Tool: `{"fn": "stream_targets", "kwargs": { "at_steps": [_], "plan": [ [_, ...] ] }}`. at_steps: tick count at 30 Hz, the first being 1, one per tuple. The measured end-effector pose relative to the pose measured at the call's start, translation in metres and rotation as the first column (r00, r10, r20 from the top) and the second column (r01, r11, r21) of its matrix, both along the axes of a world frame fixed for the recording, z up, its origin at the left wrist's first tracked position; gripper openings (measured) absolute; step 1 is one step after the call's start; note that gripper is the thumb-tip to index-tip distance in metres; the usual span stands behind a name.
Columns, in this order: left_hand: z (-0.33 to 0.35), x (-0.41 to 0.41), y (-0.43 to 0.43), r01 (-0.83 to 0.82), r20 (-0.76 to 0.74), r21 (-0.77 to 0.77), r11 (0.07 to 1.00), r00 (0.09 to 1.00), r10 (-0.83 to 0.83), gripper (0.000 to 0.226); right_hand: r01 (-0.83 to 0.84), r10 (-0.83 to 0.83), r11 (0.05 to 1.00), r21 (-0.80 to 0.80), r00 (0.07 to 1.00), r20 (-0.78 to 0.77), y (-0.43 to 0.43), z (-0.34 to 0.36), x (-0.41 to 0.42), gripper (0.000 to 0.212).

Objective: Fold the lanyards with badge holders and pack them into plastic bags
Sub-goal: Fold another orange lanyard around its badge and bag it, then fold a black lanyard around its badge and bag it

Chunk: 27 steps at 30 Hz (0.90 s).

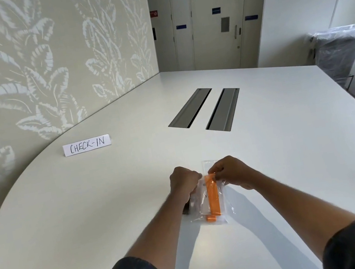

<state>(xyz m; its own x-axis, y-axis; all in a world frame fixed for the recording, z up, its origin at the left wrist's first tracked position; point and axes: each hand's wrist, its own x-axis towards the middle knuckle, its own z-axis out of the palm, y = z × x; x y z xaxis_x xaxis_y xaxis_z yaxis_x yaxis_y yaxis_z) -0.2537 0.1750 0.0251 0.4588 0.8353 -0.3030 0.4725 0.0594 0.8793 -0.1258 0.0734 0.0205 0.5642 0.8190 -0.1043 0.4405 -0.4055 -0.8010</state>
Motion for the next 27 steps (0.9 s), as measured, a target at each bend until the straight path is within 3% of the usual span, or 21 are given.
{"fn": "stream_targets", "kwargs": {
  "at_steps": [6,12,17,21,27],
  "plan": [
    [-0.007,0.004,0.007,0.076,-0.174,0.17,0.982,0.984,-0.046,0.026,0.0,0.0,1.0,0.0,1.0,0.024,0.006,-0.008,-0.001,0.013],
    [-0.01,0.011,0.019,0.06,-0.197,0.219,0.974,0.98,-0.016,0.022,0.001,-0.001,1.0,-0.001,0.999,0.043,0.014,-0.011,0.004,0.015],
    [-0.015,0.012,0.019,0.076,-0.228,0.264,0.962,0.973,-0.014,0.017,-0.014,0.016,1.0,-0.028,0.996,0.084,0.015,-0.015,0.006,0.029],
    [-0.017,0.011,0.014,0.067,-0.199,0.385,0.921,0.98,0.012,0.027,-0.029,0.03,0.999,-0.017,0.996,0.08,0.009,-0.015,0.008,0.043],
    [-0.015,0.012,0.002,0.073,-0.155,0.505,0.86,0.988,0.007,0.028,-0.001,0.001,1.0,-0.002,0.996,0.092,-0.004,-0.019,0.009,0.048]
  ]
}}
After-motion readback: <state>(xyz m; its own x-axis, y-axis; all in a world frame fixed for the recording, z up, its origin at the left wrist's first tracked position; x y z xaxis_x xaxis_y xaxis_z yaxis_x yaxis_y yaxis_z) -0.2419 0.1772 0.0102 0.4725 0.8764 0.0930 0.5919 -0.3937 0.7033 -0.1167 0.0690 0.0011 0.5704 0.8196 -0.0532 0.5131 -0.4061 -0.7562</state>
